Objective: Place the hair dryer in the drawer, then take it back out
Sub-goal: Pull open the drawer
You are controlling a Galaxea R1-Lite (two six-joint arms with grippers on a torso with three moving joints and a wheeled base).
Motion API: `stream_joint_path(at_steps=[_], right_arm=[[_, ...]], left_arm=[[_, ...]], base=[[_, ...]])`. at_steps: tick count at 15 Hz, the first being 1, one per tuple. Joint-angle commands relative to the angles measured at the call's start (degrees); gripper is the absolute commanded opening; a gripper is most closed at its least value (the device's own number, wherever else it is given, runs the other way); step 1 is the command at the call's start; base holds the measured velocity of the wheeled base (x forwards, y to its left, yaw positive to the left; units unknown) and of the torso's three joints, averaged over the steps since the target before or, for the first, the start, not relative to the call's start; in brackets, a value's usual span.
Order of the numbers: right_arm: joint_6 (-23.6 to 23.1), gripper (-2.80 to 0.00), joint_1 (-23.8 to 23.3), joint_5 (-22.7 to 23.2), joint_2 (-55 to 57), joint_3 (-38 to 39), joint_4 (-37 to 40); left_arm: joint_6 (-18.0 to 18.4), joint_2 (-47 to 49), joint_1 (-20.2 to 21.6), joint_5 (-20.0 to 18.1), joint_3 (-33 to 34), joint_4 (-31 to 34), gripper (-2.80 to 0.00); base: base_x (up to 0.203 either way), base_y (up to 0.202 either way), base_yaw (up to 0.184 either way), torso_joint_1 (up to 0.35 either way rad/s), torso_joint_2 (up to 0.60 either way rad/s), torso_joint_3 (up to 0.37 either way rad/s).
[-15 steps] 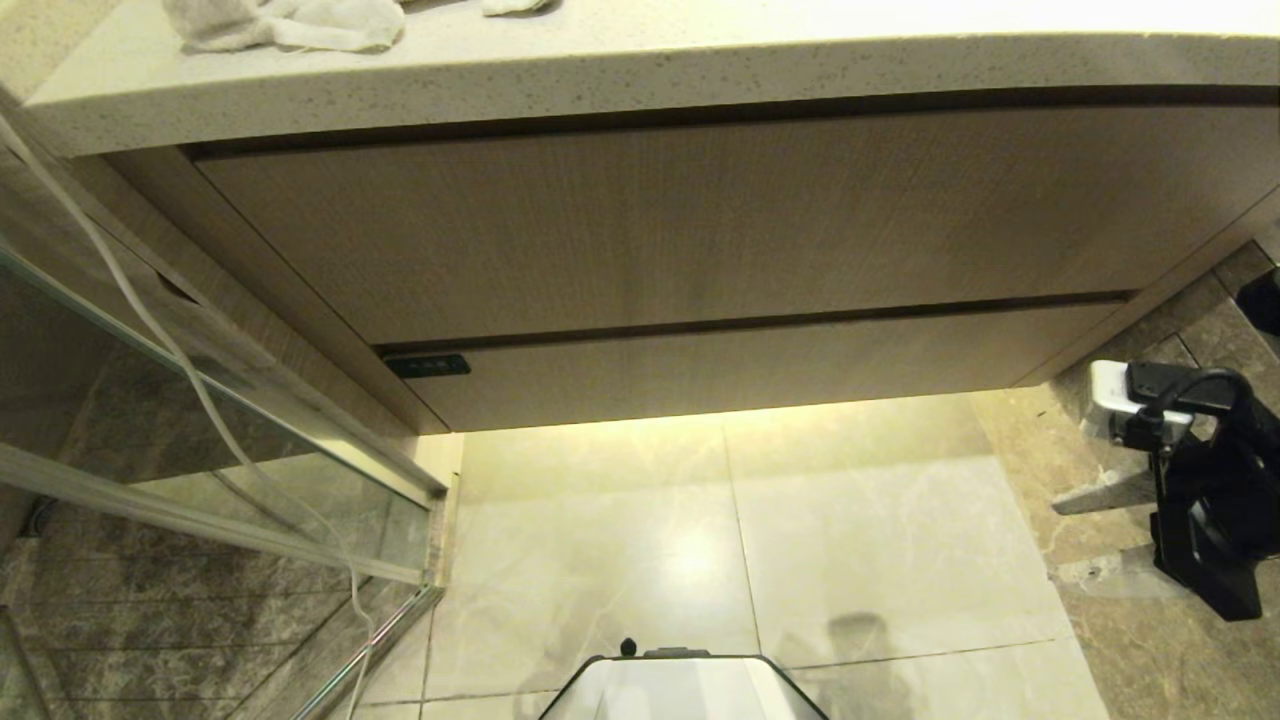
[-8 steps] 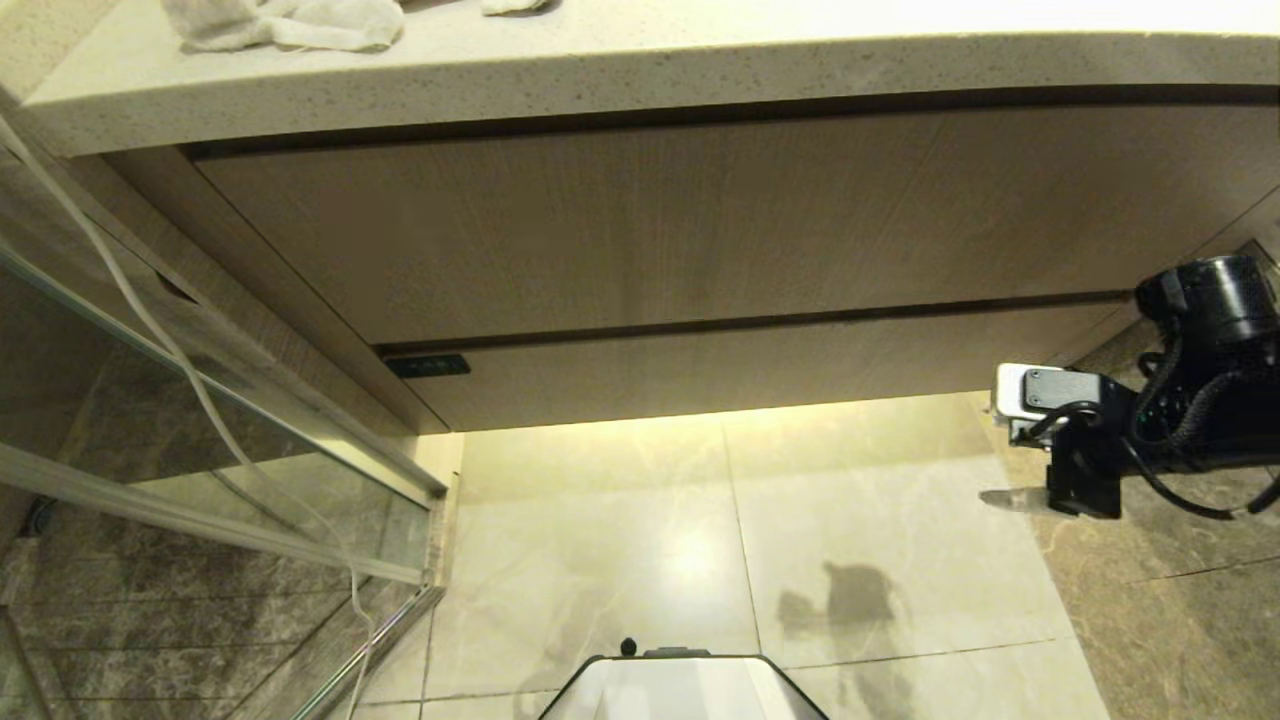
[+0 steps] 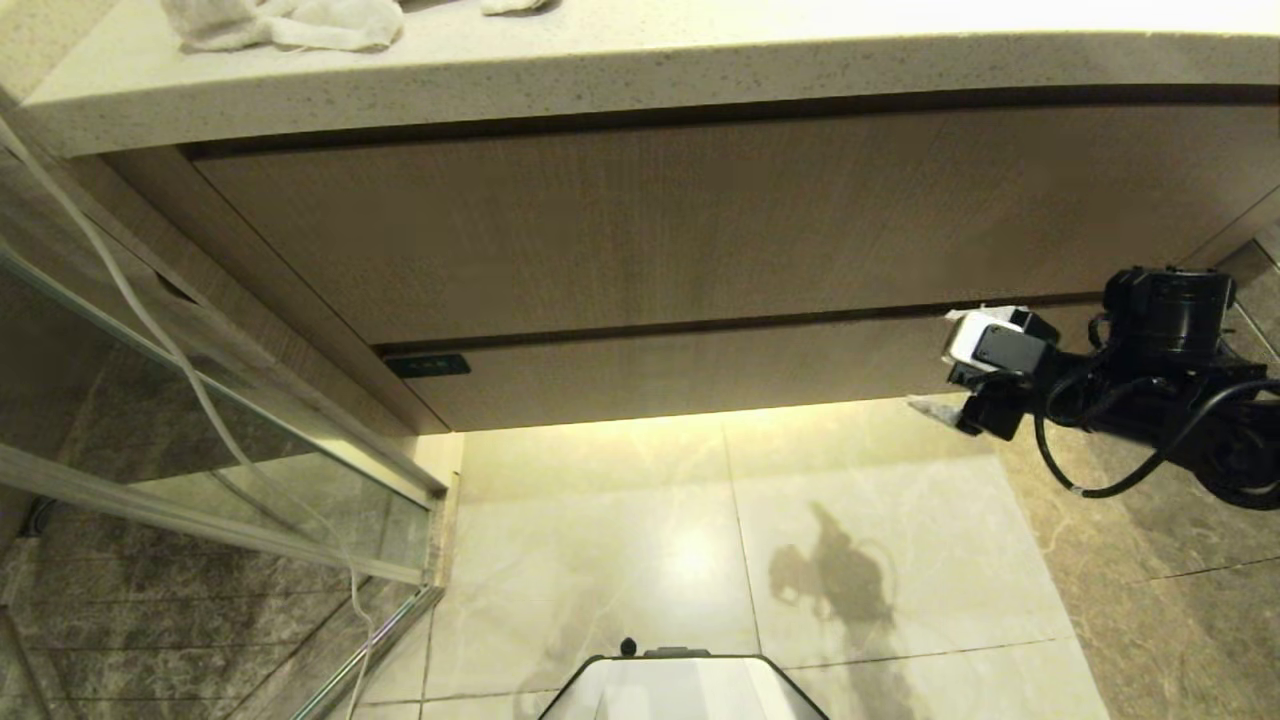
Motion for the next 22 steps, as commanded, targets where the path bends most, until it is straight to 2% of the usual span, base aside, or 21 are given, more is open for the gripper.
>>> stream_joint_path(at_steps=[1, 5, 7, 8, 12, 14, 19, 22], right_arm=[[2.16, 0.0, 0.53, 1.84, 3.13, 0.4, -6.43], [-0.09, 0.0, 0.57, 1.86, 5.49, 0.95, -7.37], [-7.03, 0.0, 0.54, 2.38, 6.73, 0.16, -7.29], [-8.93, 0.0, 0.54, 4.55, 7.77, -0.59, -7.31], [-11.99, 0.0, 0.13, 8.58, 9.71, -2.36, -7.91], [-16.07, 0.0, -1.34, 12.81, 11.51, -4.15, -7.62], [-18.94, 0.0, -3.04, 14.07, 14.63, -6.92, -6.65], [-19.08, 0.0, -3.15, 13.29, 16.72, -11.8, -2.1]], left_arm=[[0.0, 0.0, 0.0, 0.0, 0.0, -0.01, -2.8], [0.0, 0.0, 0.0, 0.0, 0.09, -0.01, -2.8], [0.0, 0.0, 0.0, 0.0, 0.09, -0.01, -2.8], [0.0, 0.0, 0.0, 0.0, 0.0, -0.01, -2.8], [0.0, 0.0, 0.0, 0.0, 0.0, -0.01, -2.8], [0.0, 0.0, 0.0, 0.0, 0.0, -0.01, -2.8], [0.0, 0.0, 0.0, 0.0, 0.0, -0.01, -2.8], [0.0, 0.0, 0.0, 0.0, 0.0, -0.01, -2.8]], base=[[0.0, 0.0, 0.0, 0.0, 0.0, 0.0], [0.0, 0.0, 0.0, 0.0, 0.0, 0.0], [0.0, 0.0, 0.0, 0.0, 0.0, 0.0], [0.0, 0.0, 0.0, 0.0, 0.0, 0.0], [0.0, 0.0, 0.0, 0.0, 0.0, 0.0], [0.0, 0.0, 0.0, 0.0, 0.0, 0.0], [0.0, 0.0, 0.0, 0.0, 0.0, 0.0], [0.0, 0.0, 0.0, 0.0, 0.0, 0.0]])
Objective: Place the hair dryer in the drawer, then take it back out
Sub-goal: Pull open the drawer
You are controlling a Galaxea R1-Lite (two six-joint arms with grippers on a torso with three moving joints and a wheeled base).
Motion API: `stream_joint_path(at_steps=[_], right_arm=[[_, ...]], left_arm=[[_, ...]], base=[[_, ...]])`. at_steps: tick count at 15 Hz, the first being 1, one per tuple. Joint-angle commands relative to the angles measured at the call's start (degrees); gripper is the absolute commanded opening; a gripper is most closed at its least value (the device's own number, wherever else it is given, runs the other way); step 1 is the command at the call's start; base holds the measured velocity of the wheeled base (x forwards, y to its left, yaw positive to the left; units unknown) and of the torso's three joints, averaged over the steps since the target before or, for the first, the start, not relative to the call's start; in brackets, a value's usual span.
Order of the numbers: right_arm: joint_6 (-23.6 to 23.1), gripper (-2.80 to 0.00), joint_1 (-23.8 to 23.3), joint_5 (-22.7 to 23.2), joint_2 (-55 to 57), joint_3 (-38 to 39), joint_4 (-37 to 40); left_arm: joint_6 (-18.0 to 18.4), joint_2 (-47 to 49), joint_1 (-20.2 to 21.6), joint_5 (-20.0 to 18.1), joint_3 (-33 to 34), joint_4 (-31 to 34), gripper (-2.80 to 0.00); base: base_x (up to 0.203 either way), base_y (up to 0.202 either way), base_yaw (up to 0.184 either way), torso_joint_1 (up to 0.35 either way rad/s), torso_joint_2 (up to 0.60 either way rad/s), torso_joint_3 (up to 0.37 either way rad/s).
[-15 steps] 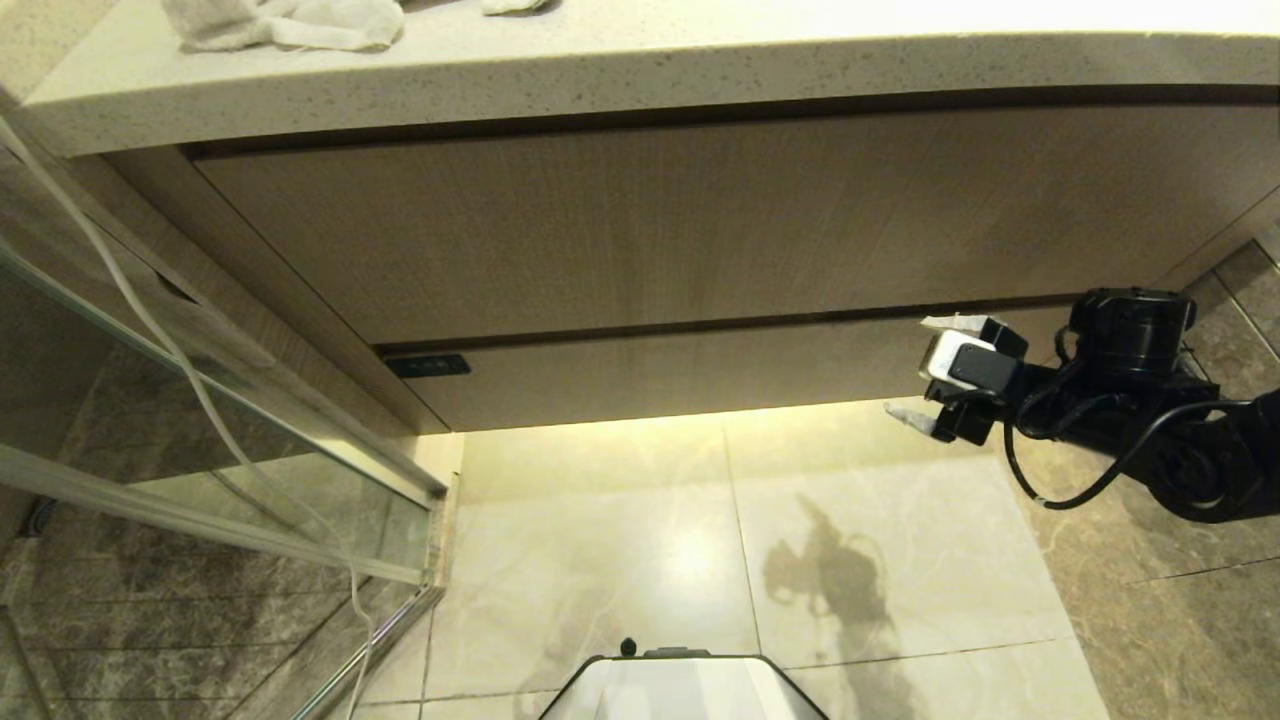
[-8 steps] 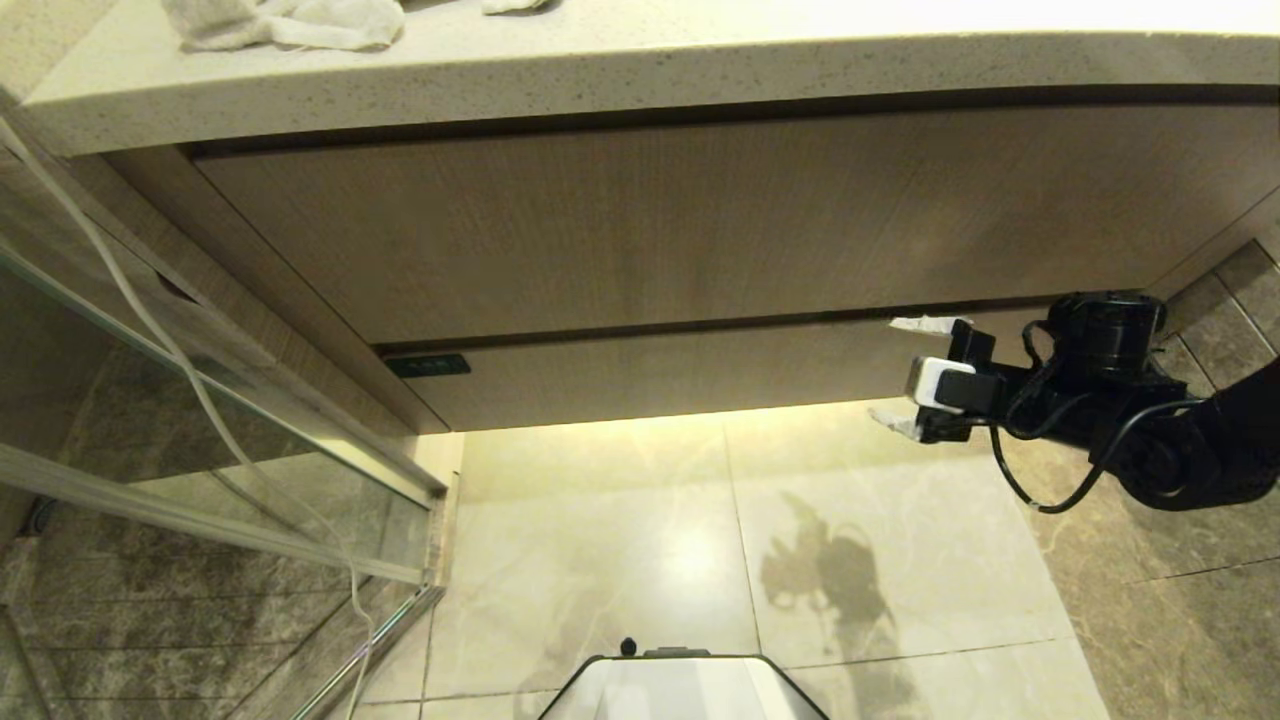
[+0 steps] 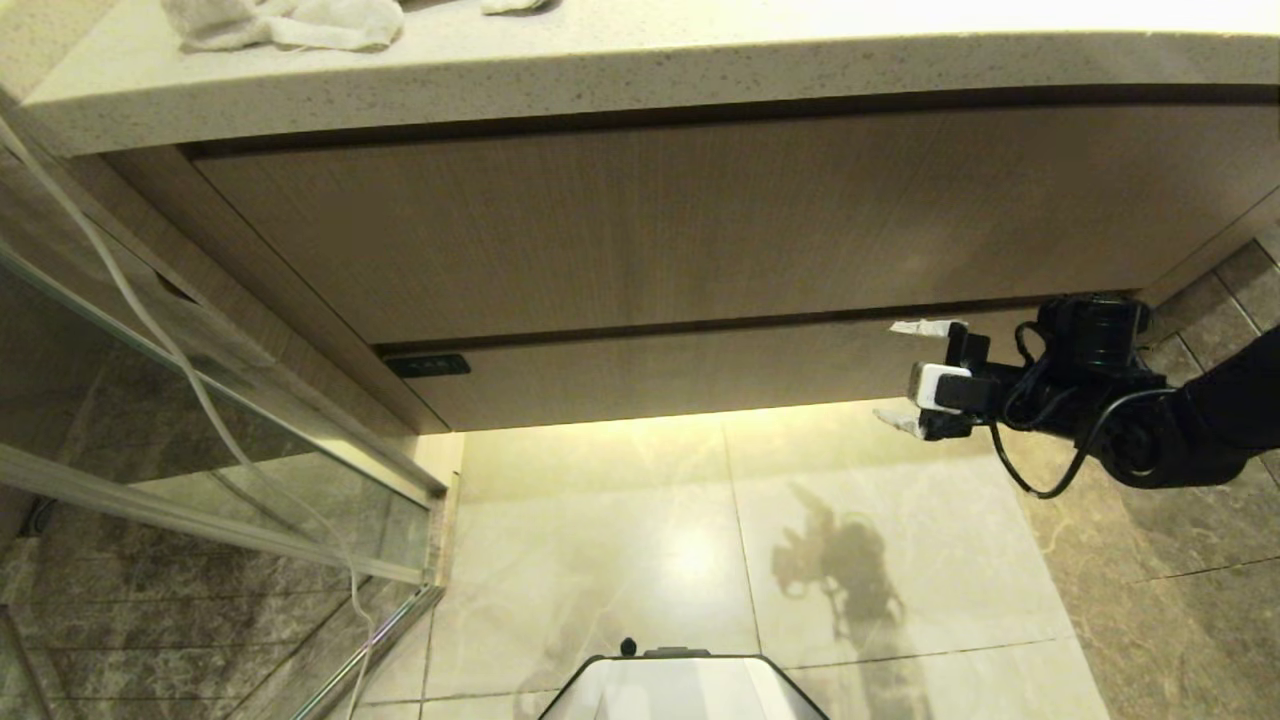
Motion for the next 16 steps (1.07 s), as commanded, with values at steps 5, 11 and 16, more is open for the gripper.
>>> stream_joint_path(at_steps=[5, 11, 16], right_arm=[[0.18, 0.0, -0.1, -3.85, 3.99, -12.41, 12.17], [2.07, 0.0, -0.36, -4.01, 5.74, -17.38, 13.47], [2.09, 0.0, -0.37, -4.1, 7.86, -19.78, 13.91]], left_arm=[[0.02, 0.0, 0.0, 0.0, 0.01, -0.01, -2.8], [0.02, 0.0, 0.0, 0.0, 0.01, -0.01, -2.8], [0.02, 0.0, 0.0, 0.0, 0.03, -0.01, -2.8]], base=[[0.0, 0.0, 0.0, 0.0, 0.0, 0.0], [0.0, 0.0, 0.0, 0.0, 0.0, 0.0], [0.0, 0.0, 0.0, 0.0, 0.0, 0.0]])
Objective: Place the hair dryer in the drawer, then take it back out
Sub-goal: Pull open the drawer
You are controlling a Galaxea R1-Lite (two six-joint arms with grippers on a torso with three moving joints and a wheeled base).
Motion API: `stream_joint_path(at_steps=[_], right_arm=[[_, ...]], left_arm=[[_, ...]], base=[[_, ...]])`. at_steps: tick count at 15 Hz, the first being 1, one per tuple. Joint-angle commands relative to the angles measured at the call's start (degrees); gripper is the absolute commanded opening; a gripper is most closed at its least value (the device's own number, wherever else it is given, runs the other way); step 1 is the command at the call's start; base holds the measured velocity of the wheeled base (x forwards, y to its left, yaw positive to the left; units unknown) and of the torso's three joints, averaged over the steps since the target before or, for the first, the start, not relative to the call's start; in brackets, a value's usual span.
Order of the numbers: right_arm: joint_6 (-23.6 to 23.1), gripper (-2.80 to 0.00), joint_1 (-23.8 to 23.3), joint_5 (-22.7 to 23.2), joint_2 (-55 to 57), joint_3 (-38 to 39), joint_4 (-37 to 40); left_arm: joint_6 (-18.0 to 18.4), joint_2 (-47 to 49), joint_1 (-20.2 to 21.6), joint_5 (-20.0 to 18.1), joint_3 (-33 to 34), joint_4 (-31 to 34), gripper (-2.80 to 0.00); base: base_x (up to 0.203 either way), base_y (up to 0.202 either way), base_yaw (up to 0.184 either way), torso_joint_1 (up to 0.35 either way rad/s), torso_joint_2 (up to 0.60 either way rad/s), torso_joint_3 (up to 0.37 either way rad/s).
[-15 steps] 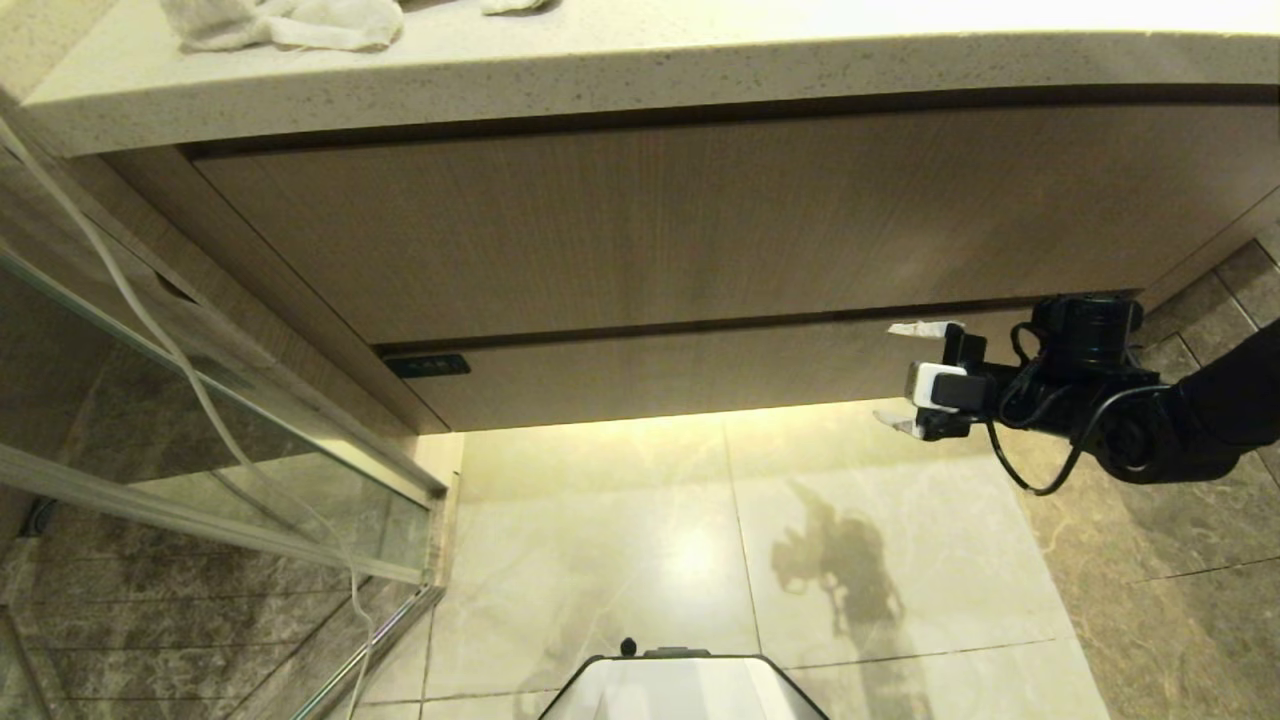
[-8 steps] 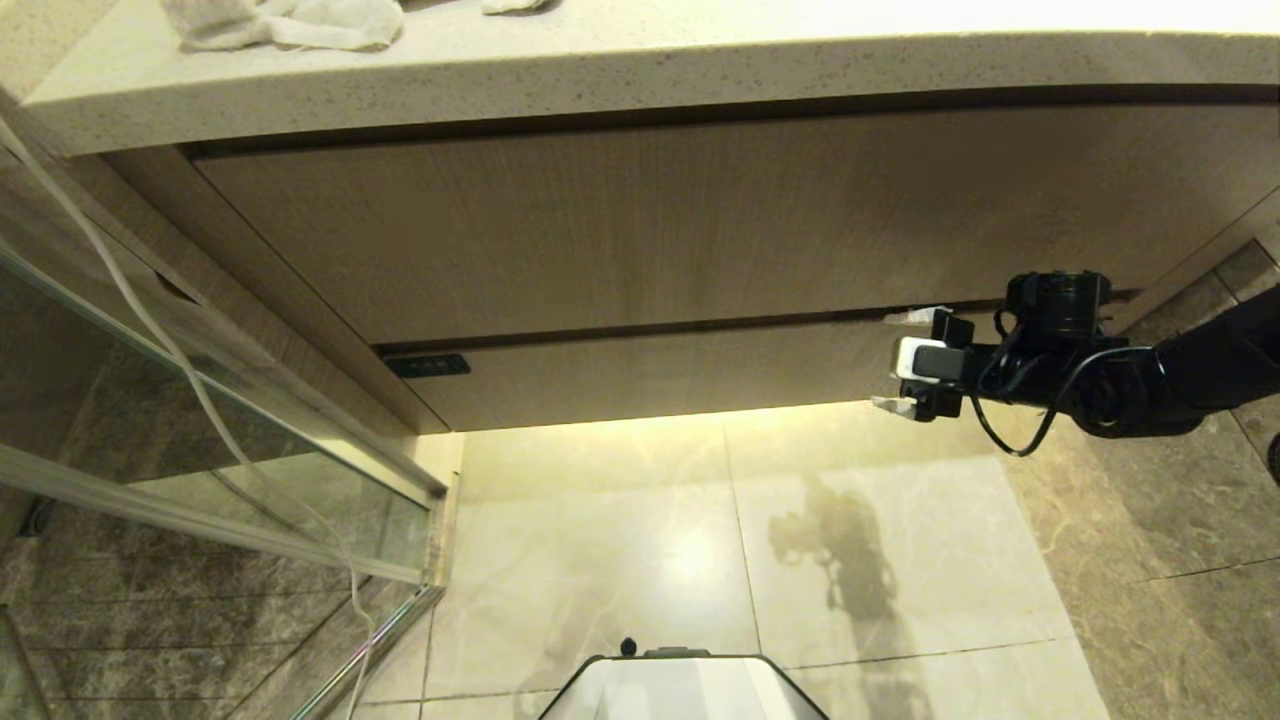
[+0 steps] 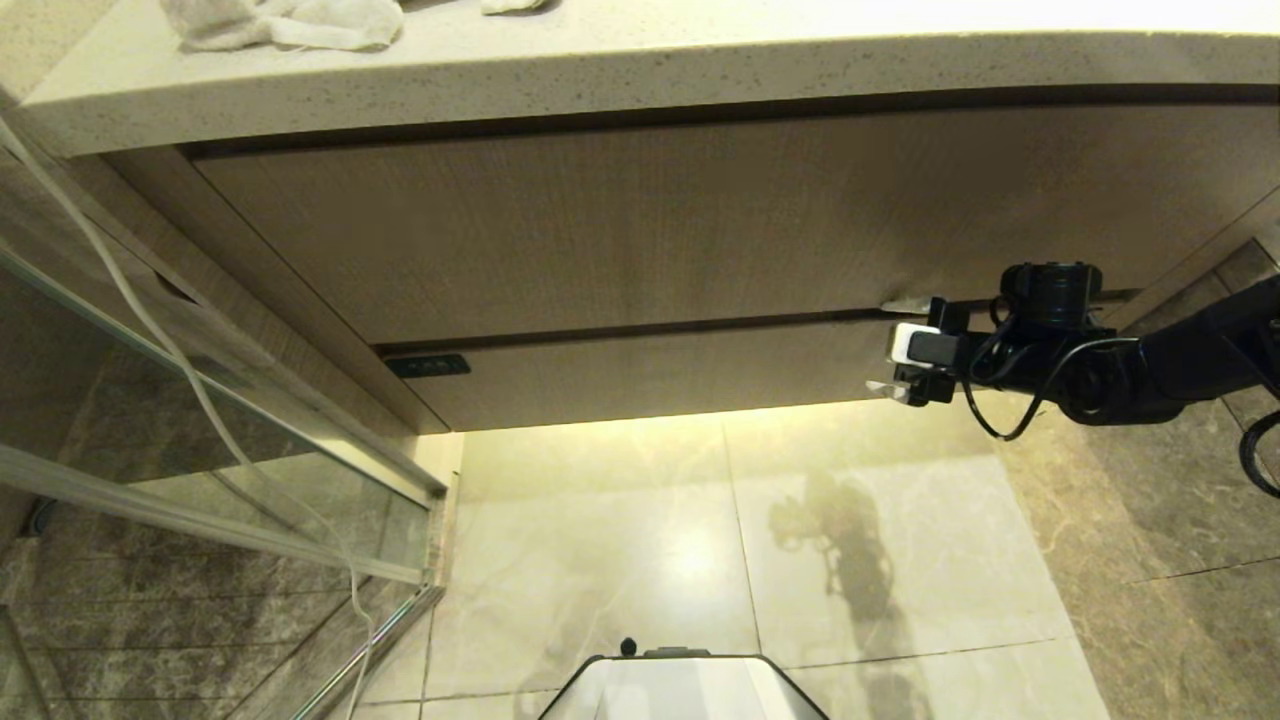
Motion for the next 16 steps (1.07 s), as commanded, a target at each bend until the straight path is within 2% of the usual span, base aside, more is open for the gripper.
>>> stream_joint_path(at_steps=[1, 16], right_arm=[[-0.43, 0.0, -0.02, 0.11, 0.92, -0.48, 0.38], [-0.38, 0.0, 0.02, 0.03, 5.04, -4.09, 0.46]], left_arm=[[0.0, 0.0, 0.0, 0.0, 0.0, -0.01, -2.8], [0.0, 0.0, 0.0, 0.0, 0.0, -0.01, -2.8]], base=[[0.0, 0.0, 0.0, 0.0, 0.0, 0.0], [0.0, 0.0, 0.0, 0.0, 0.0, 0.0]])
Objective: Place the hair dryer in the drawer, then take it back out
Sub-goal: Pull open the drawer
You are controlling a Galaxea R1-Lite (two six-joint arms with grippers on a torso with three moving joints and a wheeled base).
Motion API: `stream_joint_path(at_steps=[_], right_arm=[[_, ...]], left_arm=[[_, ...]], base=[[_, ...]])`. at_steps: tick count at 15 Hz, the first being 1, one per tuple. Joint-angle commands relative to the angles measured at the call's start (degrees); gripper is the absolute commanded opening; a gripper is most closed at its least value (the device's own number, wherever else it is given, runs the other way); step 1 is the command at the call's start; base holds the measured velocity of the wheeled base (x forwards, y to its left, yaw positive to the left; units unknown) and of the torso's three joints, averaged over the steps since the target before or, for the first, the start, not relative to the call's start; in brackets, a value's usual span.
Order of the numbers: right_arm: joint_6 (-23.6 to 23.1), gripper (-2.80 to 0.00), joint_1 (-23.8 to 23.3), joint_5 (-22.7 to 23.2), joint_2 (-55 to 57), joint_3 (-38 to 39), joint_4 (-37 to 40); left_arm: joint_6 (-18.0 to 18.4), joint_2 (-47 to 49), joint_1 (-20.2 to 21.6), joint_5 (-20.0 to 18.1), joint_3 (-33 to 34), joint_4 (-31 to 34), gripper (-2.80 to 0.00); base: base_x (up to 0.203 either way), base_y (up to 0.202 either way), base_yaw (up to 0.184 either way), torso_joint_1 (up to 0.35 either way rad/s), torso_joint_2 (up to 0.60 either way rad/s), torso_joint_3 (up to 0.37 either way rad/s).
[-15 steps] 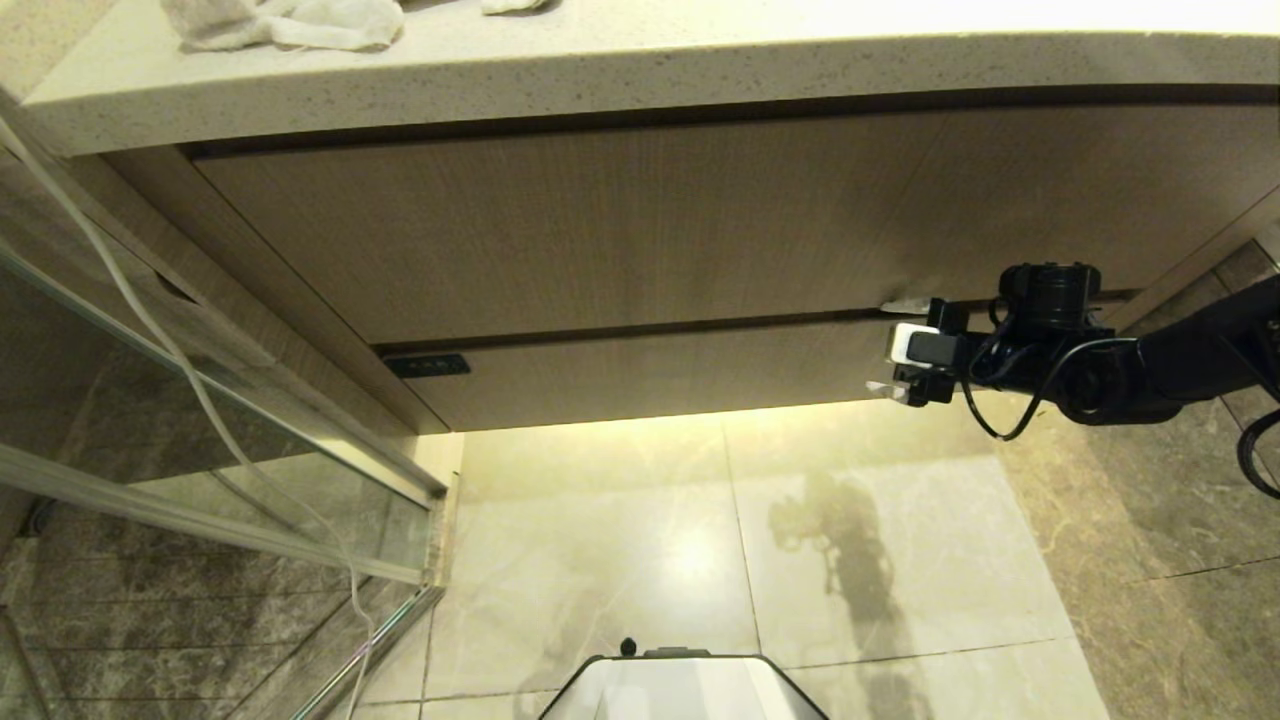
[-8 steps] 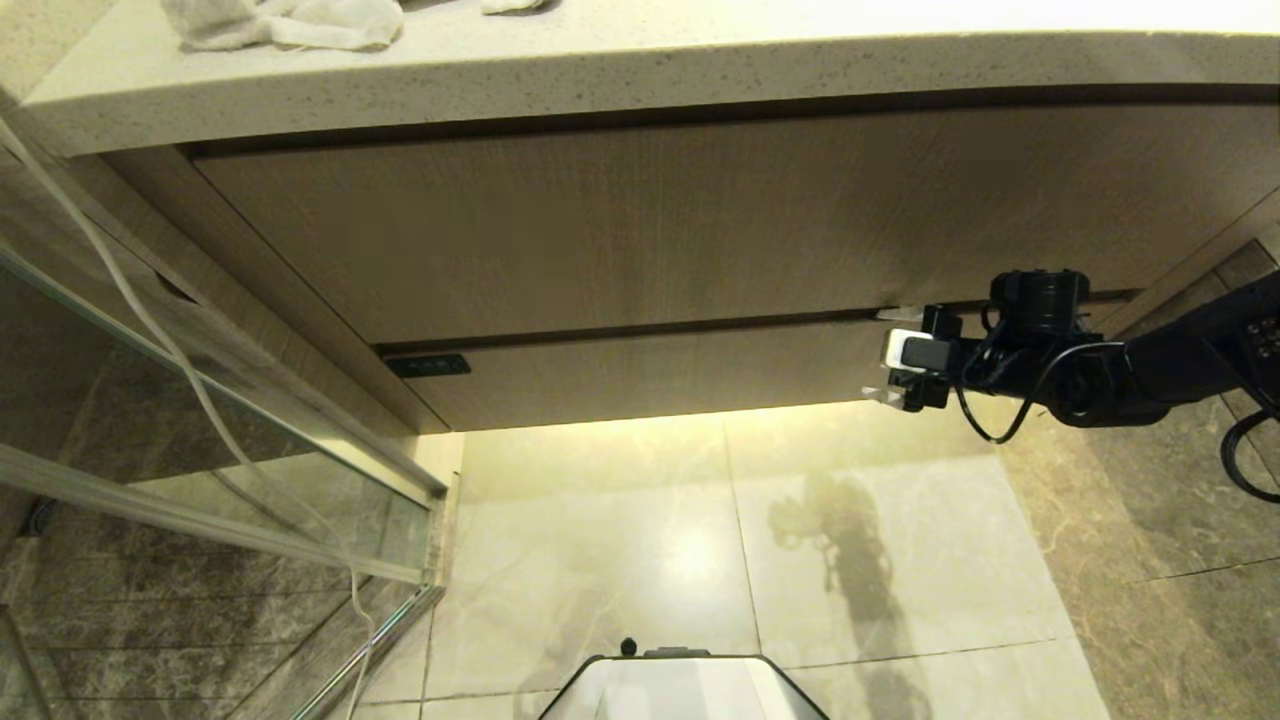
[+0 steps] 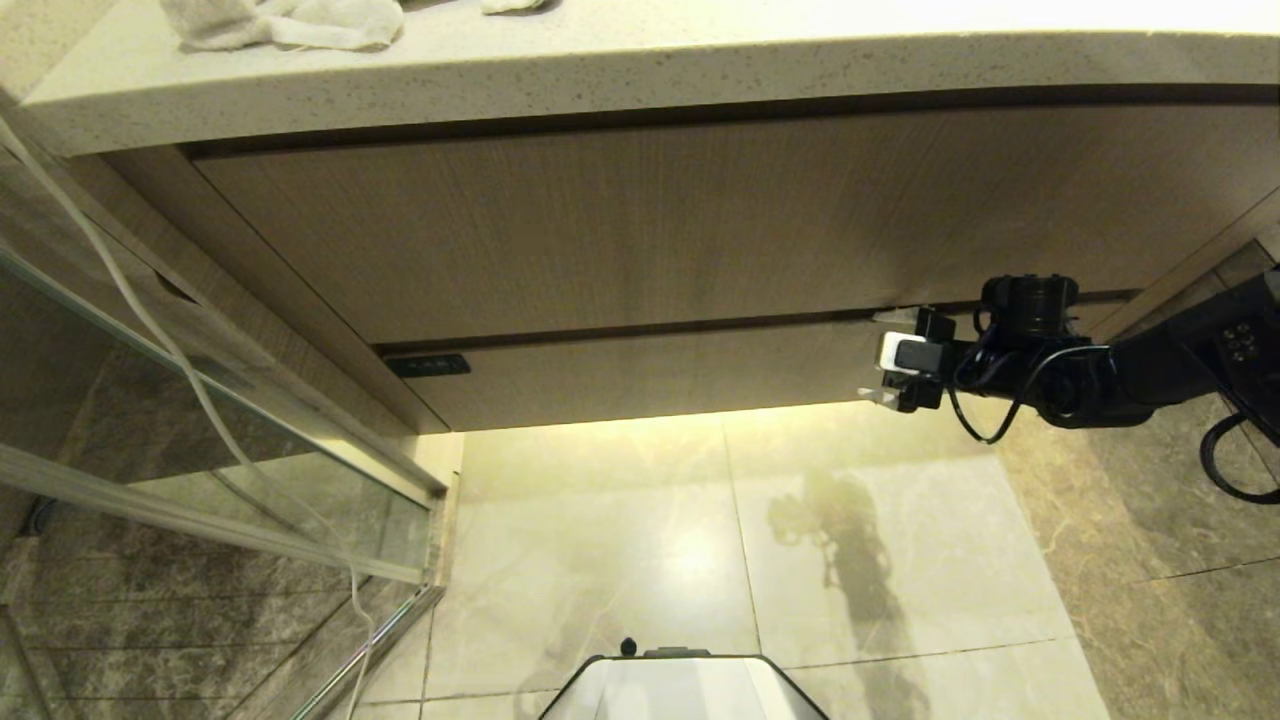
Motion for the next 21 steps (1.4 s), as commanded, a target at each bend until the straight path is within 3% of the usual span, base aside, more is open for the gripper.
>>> stream_joint_path(at_steps=[1, 6, 13, 17, 21], right_arm=[[-0.5, 0.0, 0.0, 0.2, 1.04, -0.44, -0.31], [-0.72, 0.0, -0.35, -0.13, 2.93, -1.42, -0.04], [-0.76, 0.0, -1.18, -6.22, 3.06, -1.73, 6.12], [-0.51, 0.0, -1.35, -12.58, 1.93, -2.07, 12.07], [-0.5, 0.0, -1.31, -12.83, 1.07, -1.23, 12.67]], left_arm=[[-0.02, 0.0, 0.0, 0.02, 0.0, -0.01, -2.8], [-0.02, 0.0, 0.0, 0.02, 0.01, -0.01, -2.8], [-0.02, 0.0, 0.0, 0.02, 0.08, -0.01, -2.8], [-0.02, 0.0, 0.0, 0.02, 0.0, -0.01, -2.8], [-0.02, 0.0, 0.0, 0.02, 0.08, -0.01, -2.8]], base=[[0.0, 0.0, 0.0, 0.0, 0.0, 0.0], [0.0, 0.0, 0.0, 0.0, 0.0, 0.0], [0.0, 0.0, 0.0, 0.0, 0.0, 0.0], [0.0, 0.0, 0.0, 0.0, 0.0, 0.0], [0.0, 0.0, 0.0, 0.0, 0.0, 0.0]])
